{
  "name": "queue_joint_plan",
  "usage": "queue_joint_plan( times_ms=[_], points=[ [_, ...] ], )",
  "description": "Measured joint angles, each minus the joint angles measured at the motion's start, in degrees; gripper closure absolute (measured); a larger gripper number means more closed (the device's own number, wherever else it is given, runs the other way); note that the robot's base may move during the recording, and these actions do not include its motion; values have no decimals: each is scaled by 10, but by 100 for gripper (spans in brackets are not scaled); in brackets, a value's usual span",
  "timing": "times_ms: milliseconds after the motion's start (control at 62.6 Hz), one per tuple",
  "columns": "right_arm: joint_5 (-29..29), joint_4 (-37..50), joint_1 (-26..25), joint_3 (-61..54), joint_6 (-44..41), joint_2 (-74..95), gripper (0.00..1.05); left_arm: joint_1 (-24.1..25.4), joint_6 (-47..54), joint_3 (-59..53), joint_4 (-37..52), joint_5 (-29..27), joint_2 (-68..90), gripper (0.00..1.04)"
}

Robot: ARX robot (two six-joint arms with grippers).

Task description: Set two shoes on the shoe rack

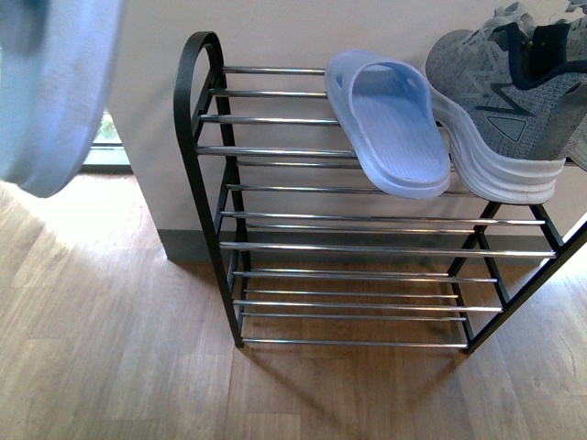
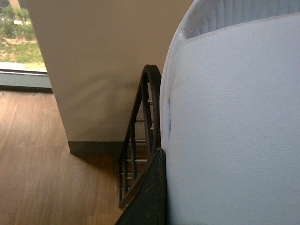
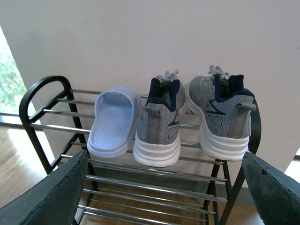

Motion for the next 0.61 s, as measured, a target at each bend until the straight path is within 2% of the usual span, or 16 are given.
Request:
queue_joint_plan(
  times_ms=[288,607],
  points=[
    [0,0,0,0,0,0,9,-22,5,129,5,-5,174,103],
    [0,0,0,0,0,0,9,-44,20,327,-41,-22,367,103]
  ],
)
